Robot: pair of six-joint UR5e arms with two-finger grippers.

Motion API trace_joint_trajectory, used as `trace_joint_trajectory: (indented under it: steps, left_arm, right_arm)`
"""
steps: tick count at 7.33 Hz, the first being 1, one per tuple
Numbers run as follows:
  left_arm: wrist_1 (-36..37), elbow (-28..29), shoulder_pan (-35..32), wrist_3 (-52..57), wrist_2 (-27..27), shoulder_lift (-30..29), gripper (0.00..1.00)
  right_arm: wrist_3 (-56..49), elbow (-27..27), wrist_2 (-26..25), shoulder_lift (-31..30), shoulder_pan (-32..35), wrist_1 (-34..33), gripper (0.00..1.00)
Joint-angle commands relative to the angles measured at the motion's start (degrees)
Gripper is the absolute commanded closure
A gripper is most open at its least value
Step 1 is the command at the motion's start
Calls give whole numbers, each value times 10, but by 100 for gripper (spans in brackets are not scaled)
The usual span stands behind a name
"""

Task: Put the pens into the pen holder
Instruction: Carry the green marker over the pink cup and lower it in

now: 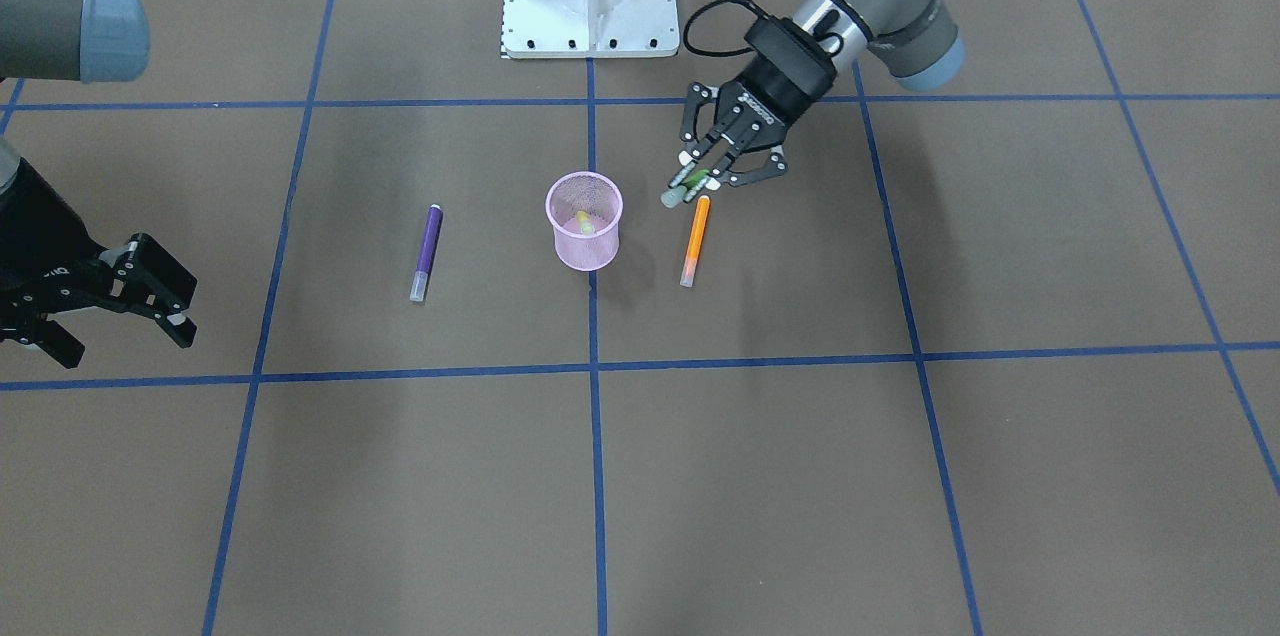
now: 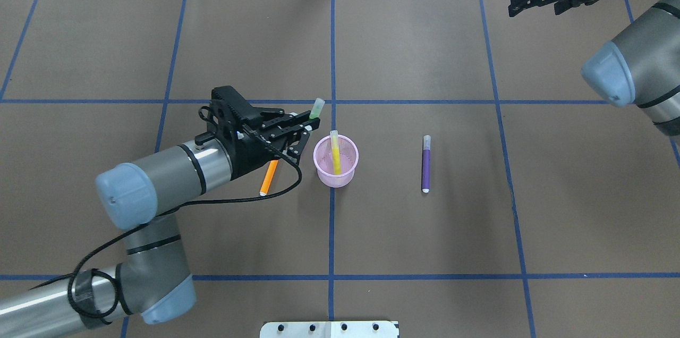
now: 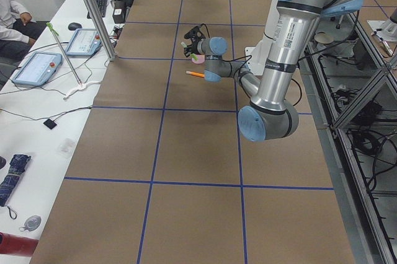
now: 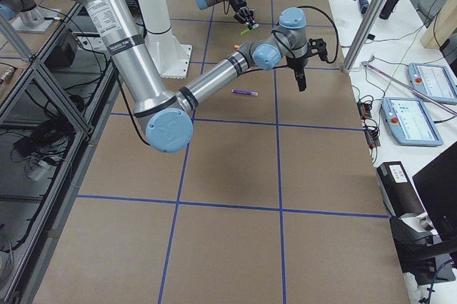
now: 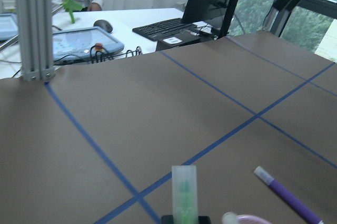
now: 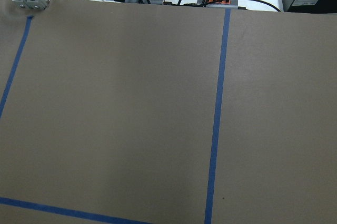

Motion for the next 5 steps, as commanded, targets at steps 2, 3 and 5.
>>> trace_joint_trajectory:
  steps: [2, 3, 5]
  left_arm:
    - [-62, 71, 10, 27, 31, -41, 100]
    - [-62, 71, 11, 26, 32, -42, 100]
    - [-62, 78, 13, 26, 32, -49, 84]
  right_arm:
    - [0, 1, 0, 1, 0, 0, 0]
    - [0, 0, 0, 1, 0, 0, 0]
    - [0, 1, -1, 1, 0, 0, 0]
